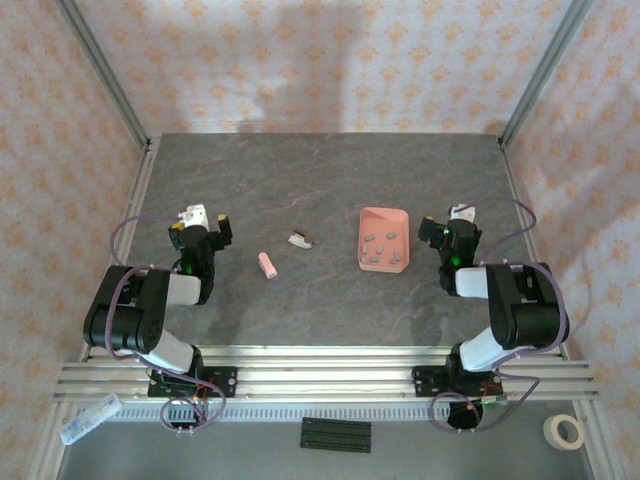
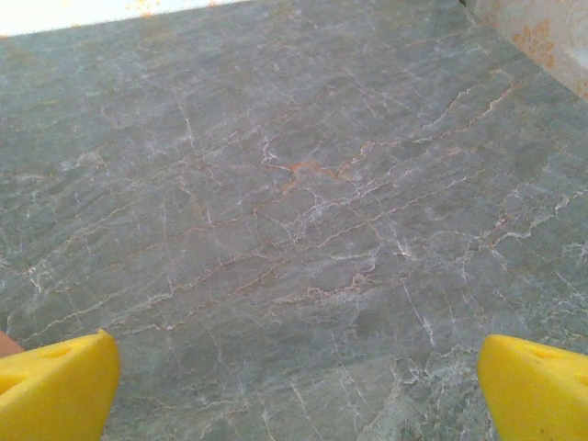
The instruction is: Load the staples into the stapler
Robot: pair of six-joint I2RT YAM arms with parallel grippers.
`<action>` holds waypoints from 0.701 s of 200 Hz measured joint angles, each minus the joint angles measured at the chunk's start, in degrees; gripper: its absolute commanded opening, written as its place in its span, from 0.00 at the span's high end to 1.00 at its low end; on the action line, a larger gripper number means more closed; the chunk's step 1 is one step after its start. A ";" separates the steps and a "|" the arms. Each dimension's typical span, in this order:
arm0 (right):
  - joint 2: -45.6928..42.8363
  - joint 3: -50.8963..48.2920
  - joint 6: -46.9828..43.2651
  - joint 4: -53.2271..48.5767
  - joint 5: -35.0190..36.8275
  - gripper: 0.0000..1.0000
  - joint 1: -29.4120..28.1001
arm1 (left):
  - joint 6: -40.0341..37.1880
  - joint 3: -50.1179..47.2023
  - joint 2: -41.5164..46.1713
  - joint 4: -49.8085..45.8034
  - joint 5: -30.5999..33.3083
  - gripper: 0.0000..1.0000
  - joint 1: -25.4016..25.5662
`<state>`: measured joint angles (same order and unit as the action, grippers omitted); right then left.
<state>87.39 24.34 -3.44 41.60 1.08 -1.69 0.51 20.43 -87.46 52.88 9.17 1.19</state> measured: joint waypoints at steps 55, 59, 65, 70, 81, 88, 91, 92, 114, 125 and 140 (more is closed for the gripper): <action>-9.31 7.30 2.16 -15.96 -0.35 0.01 0.00 | 0.04 1.29 5.14 -7.23 0.28 0.08 0.76; -10.05 7.89 2.36 -17.07 -0.50 0.01 0.00 | -0.09 1.57 5.68 -7.82 0.31 0.09 0.96; -11.02 8.70 2.84 -18.69 -0.83 0.01 0.00 | -0.24 2.05 6.67 -8.96 0.52 0.09 1.40; -11.93 9.51 3.41 -20.28 -1.18 0.01 0.00 | -0.39 2.45 7.61 -10.08 0.76 0.09 1.90; -13.42 11.30 4.59 -23.80 -1.88 0.01 -0.02 | -0.79 3.58 9.88 -13.20 1.57 0.10 3.32; -14.21 12.70 5.64 -26.45 -2.54 0.01 -0.02 | -0.76 4.48 11.32 -15.32 1.90 0.11 4.22; -14.43 13.31 6.10 -27.58 -2.82 0.01 -0.02 | -0.79 5.03 11.91 -16.48 1.99 0.12 4.61; -14.49 13.46 6.19 -27.78 -2.89 0.01 -0.02 | -0.79 5.14 12.09 -16.72 2.01 0.12 4.70; -15.72 18.58 9.73 -35.89 -4.59 0.01 -1.11 | 0.76 9.62 16.55 -24.98 1.66 0.19 6.60; -16.02 20.74 11.34 -39.32 -5.01 0.01 -2.60 | 2.27 12.28 18.23 -29.33 1.53 0.21 7.17; -16.90 22.38 13.22 -42.73 -5.44 0.01 -5.60 | 5.11 16.31 19.65 -35.54 1.22 0.23 7.98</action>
<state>70.50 46.72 9.78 -1.13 -4.36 -7.29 5.63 36.73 -67.81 17.34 10.39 9.17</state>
